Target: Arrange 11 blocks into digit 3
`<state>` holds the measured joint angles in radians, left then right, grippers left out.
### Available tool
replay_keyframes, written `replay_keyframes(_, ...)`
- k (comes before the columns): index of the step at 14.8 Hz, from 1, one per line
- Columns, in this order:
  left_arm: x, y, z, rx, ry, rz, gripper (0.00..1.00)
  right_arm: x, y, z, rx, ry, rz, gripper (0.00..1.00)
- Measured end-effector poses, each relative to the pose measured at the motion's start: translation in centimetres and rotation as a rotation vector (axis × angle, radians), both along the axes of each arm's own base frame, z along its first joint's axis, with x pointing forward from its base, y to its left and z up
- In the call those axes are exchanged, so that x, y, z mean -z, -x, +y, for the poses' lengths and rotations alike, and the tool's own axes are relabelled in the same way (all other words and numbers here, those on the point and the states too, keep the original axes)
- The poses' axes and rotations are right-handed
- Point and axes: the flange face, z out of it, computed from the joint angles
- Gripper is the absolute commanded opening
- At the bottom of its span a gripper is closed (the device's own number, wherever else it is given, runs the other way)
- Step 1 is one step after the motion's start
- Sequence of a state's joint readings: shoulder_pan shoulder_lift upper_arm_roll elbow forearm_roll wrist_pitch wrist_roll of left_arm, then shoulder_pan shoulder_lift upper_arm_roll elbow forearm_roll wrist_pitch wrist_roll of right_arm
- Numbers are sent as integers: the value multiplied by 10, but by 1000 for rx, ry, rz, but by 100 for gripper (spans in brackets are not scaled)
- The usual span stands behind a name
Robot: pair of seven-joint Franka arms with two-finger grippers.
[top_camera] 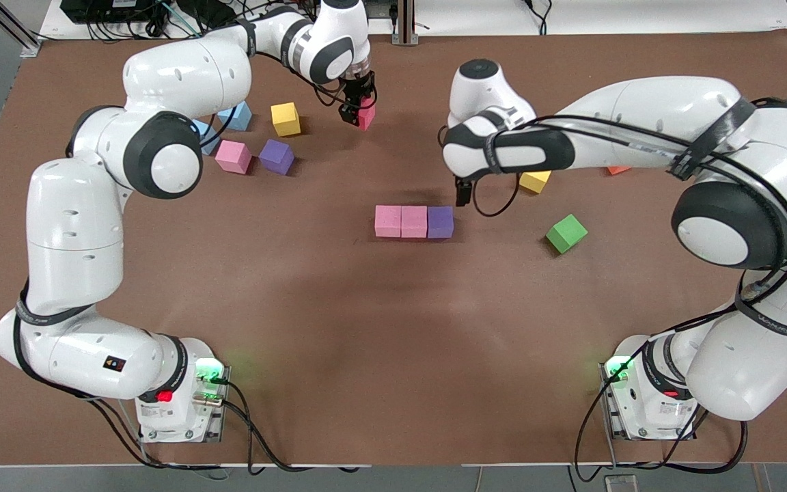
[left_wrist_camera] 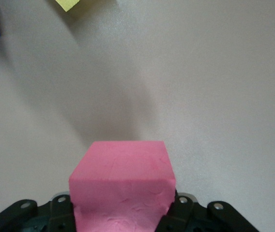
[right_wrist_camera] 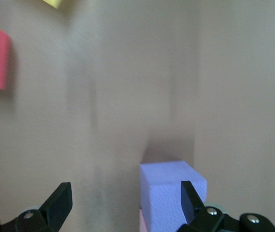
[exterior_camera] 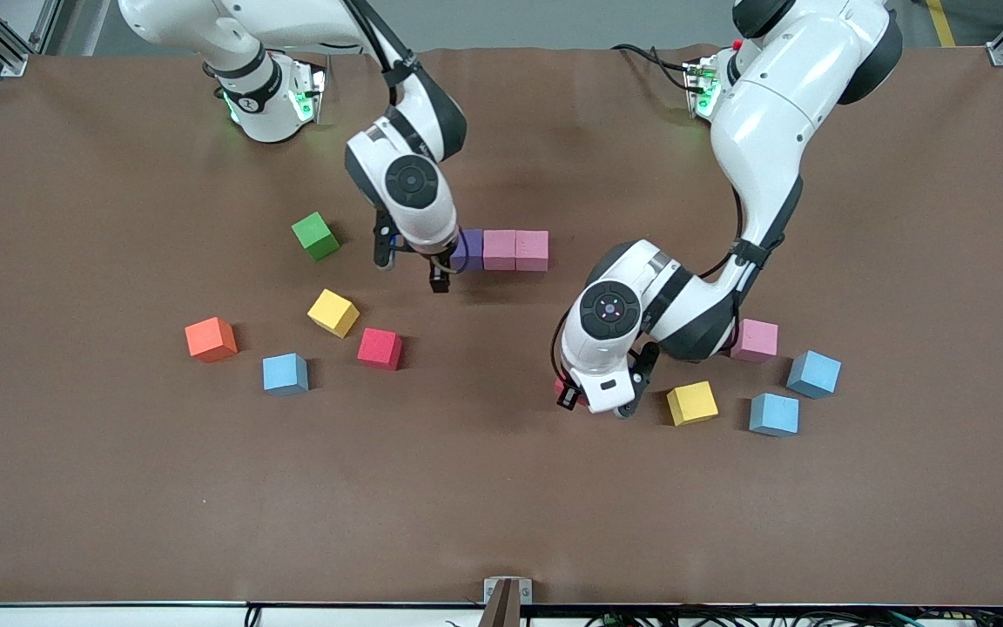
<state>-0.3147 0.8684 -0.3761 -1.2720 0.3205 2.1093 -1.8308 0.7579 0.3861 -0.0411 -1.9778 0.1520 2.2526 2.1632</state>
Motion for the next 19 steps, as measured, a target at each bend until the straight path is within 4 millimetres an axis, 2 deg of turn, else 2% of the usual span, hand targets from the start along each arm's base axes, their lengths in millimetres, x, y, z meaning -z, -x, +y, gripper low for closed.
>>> replay_keyframes(2,0,0,0,0,0,0,42,-8,-14,-20,-98,-3,2,99)
replay_keyframes(6,-1,-1,0,0,4,-5,42,-4,-40,-60,-284,50,-24,99)
replay_keyframes(9,-1,-1,0,0,5,-6,42,-6,-69,-98,-412,29,-56,99)
replay_keyframes(11,-1,-1,0,0,5,-6,42,-9,-84,-116,-539,2,-84,99)
replay_keyframes(15,-1,-1,-1,0,5,-6,42,-12,-92,-124,-778,-27,-111,100)
replay_keyframes(19,-1,-1,0,0,5,-6,42,-11,-92,-123,-919,-40,-107,100)
